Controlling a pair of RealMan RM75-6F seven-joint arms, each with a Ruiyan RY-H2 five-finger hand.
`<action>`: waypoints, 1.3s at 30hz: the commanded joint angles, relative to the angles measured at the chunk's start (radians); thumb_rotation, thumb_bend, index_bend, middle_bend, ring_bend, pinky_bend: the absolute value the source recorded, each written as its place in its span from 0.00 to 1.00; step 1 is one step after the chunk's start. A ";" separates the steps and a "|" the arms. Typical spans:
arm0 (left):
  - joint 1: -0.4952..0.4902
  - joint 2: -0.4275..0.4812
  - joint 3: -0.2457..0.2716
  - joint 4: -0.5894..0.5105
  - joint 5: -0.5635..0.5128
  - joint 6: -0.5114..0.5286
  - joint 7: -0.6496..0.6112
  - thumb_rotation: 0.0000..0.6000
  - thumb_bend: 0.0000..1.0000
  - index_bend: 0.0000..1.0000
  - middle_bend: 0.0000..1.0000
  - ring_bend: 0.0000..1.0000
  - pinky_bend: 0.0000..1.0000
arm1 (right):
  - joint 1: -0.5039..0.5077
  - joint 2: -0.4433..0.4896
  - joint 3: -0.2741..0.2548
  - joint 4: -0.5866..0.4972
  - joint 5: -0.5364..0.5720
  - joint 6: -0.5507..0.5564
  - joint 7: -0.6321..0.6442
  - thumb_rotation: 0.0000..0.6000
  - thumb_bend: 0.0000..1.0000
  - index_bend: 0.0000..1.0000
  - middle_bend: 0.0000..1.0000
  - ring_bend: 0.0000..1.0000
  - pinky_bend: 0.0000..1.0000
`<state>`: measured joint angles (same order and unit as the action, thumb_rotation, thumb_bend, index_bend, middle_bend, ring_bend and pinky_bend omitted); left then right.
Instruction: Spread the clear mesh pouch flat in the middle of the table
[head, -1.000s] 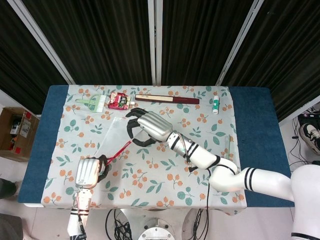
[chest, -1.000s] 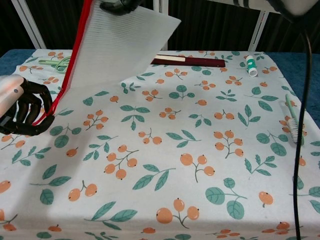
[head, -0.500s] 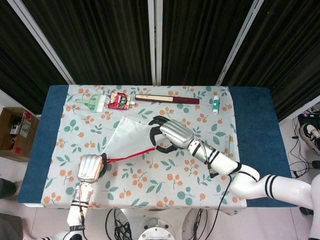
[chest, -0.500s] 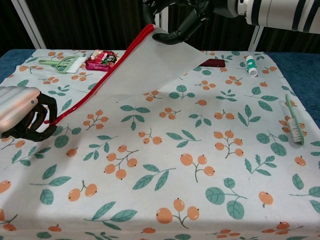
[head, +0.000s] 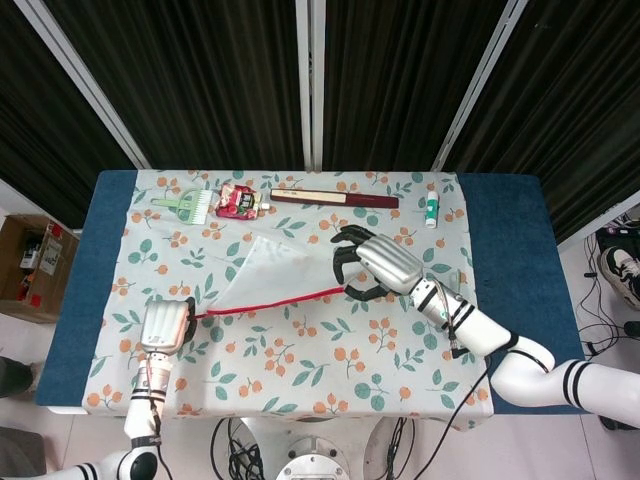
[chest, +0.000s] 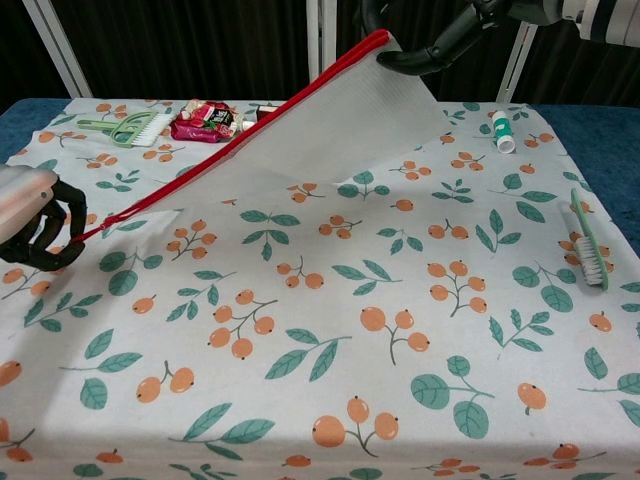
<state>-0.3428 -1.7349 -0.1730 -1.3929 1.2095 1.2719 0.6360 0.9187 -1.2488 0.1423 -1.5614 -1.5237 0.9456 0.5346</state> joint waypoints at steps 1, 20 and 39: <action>-0.003 0.003 0.002 -0.002 -0.002 0.005 0.007 1.00 0.43 0.76 0.76 0.71 0.74 | -0.009 0.006 -0.003 0.004 -0.007 0.010 0.013 1.00 0.39 1.00 0.46 0.18 0.11; 0.015 0.132 -0.023 -0.230 -0.021 0.049 -0.106 1.00 0.03 0.22 0.32 0.31 0.57 | -0.048 -0.037 -0.102 0.041 -0.064 -0.033 -0.110 1.00 0.39 0.90 0.39 0.13 0.09; 0.111 0.288 -0.089 -0.235 -0.100 0.116 -0.410 1.00 0.00 0.21 0.24 0.23 0.34 | -0.171 0.142 -0.196 -0.103 0.180 -0.163 -0.237 1.00 0.00 0.00 0.00 0.00 0.00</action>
<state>-0.2490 -1.4658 -0.2545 -1.6470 1.1278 1.3848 0.2530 0.7987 -1.1102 -0.0638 -1.6670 -1.3682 0.7080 0.2811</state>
